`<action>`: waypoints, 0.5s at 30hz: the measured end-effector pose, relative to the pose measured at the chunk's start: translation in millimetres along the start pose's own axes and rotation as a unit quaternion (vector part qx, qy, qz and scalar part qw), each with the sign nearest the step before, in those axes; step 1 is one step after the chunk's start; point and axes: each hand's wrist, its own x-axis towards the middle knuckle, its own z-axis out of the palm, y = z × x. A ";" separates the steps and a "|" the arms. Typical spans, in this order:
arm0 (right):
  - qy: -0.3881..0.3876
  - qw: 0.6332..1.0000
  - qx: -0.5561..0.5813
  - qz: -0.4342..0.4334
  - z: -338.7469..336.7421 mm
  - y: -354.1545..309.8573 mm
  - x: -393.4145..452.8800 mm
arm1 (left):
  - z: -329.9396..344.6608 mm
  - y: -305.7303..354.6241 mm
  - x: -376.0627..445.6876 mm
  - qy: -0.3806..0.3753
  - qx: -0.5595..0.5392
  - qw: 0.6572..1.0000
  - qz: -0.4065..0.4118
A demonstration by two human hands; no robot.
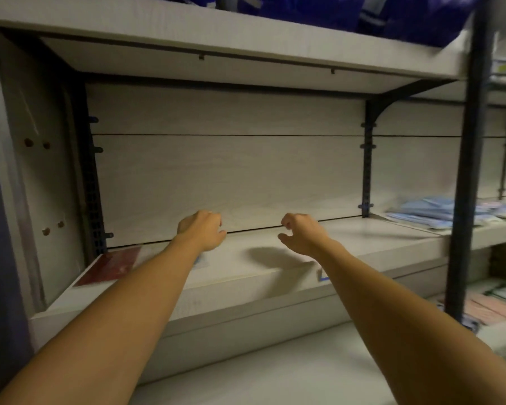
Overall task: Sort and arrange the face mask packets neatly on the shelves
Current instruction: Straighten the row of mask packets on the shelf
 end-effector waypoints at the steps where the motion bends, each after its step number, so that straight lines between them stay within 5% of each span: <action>1: 0.000 1.000 -0.015 0.015 -5.3 9.7 -6.1 | 1.2 11.3 1.7 0.001 0.003 1.000 0.011; 15: 0.009 0.977 -0.140 0.162 -105.2 137.5 -94.0 | 13.4 184.1 17.5 0.003 -0.025 0.991 0.130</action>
